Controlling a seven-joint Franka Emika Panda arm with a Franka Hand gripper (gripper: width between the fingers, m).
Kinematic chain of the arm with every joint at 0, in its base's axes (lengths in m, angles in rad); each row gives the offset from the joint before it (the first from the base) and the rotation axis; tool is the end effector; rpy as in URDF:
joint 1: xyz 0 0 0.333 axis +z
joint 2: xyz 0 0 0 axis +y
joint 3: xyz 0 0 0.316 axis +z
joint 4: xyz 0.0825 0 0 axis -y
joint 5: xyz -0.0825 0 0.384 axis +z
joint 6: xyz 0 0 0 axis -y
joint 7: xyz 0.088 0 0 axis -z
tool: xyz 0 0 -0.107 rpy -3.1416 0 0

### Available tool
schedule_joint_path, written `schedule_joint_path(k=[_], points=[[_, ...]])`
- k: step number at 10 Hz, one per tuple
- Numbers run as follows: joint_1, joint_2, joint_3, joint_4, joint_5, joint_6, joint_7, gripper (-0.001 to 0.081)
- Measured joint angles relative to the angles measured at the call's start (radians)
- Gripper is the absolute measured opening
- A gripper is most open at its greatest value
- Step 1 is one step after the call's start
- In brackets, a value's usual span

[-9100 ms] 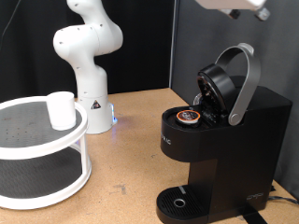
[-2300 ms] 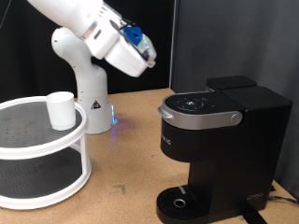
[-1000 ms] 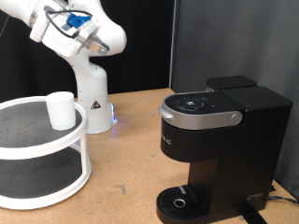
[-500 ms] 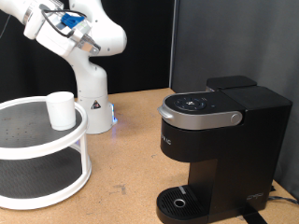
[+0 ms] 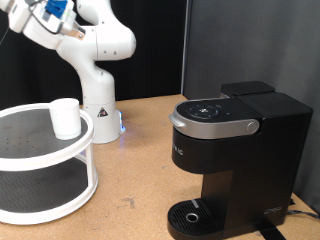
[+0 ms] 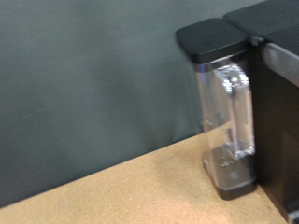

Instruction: Make a cup of coffee with the keurig machine

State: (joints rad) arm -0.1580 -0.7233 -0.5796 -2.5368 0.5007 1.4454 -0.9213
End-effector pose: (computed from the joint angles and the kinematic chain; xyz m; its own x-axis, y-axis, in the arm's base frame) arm 0.2513 -0.1733 0.4799 0.9204 0.1427 0.3639 0.3798 -0.5464 -0.7465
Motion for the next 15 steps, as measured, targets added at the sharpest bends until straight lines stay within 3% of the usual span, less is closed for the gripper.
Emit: schedule_joint_path(k=[2, 3, 6, 8, 11, 15], points=[[-0.053, -0.035, 0.000, -0.006, 0.017, 0.003, 0.067, 0.0000], [-0.050, -0.034, 0.001, -0.007, 0.014, 0.001, 0.061, 0.0000], [-0.075, -0.035, 0.060, -0.016, -0.165, 0.108, 0.061, 0.0000], [-0.084, -0.046, 0.060, -0.016, -0.208, 0.155, 0.018, 0.0000], [-0.087, -0.072, 0.036, 0.005, -0.277, 0.126, -0.079, 0.0000], [-0.111, -0.067, 0.040, 0.000, -0.297, 0.151, 0.012, 0.0000]])
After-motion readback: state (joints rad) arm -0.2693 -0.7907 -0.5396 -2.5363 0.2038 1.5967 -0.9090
